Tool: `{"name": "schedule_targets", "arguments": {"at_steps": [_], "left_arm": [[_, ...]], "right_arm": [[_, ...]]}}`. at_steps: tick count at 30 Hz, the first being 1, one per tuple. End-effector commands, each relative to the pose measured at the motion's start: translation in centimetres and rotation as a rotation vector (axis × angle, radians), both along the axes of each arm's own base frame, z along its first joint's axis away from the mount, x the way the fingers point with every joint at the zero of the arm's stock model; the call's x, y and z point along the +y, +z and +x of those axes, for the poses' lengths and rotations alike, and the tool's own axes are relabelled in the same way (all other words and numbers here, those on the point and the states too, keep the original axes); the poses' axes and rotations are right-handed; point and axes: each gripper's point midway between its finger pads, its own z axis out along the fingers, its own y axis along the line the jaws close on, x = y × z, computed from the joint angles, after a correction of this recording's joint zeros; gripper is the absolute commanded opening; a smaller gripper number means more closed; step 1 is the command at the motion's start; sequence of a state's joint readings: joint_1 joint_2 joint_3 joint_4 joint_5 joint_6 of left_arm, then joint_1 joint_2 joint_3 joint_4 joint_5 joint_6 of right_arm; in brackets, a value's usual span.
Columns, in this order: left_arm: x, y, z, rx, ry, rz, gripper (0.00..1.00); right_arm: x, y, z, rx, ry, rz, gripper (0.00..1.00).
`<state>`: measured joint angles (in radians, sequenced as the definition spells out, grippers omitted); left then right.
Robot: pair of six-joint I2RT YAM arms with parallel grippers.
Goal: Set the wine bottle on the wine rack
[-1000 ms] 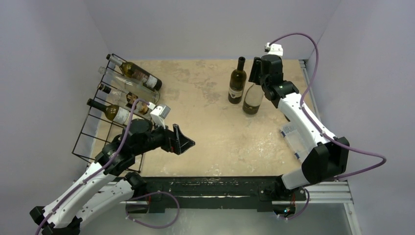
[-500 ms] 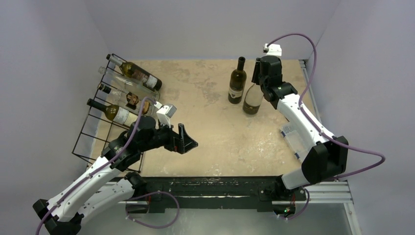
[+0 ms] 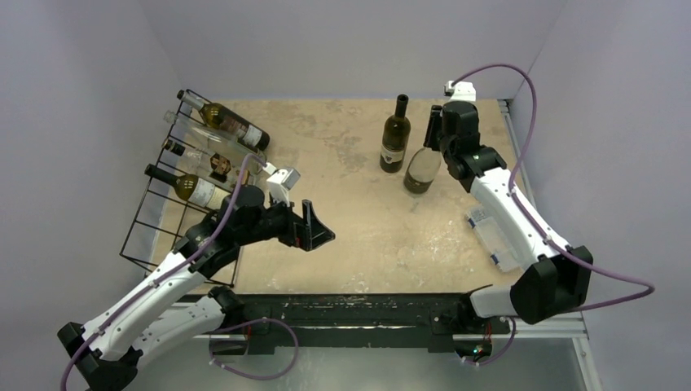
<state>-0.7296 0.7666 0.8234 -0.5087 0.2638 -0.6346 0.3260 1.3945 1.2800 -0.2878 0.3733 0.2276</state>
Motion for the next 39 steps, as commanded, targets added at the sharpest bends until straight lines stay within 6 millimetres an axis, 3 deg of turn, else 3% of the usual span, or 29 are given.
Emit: {"name": "schedule_targets", "arguments": {"at_steps": [1,8,15,20,27,33,39], "left_arm": [[-1.5,3.3,0.6,-0.067,-0.043,-0.071,1.0],[-3.3,3.7,1.3,-0.035,-0.082,-0.094,1.0],[-5.5,5.0,1.7,-0.014,-0.145,-0.159,1.0],[-6.8,6.1,1.6,-0.021,-0.191,-0.209,1.0],[-6.9,7.1,2.8,-0.112,-0.136,-0.179,1.0],[-8.4,7.1,3.2,-0.191,-0.133,-0.102,0.96],[-9.3,5.5,4.3,-0.319,-0.104,0.151,1.0]], "right_arm": [[1.8,3.2,-2.9,-0.048,0.108,0.127,0.0],[4.9,4.3,-7.4,-0.007,0.282,0.29,0.0],[8.6,3.4,-11.8,0.106,0.455,0.503,0.0],[10.2,3.3,-14.5,0.16,0.547,0.611,0.0],[12.0,5.0,-15.7,0.114,0.649,0.748,0.0],[14.3,3.9,-16.7,0.2,0.803,0.82,0.0],[15.2,2.9,-16.9,0.228,0.882,0.841,0.0]]}}
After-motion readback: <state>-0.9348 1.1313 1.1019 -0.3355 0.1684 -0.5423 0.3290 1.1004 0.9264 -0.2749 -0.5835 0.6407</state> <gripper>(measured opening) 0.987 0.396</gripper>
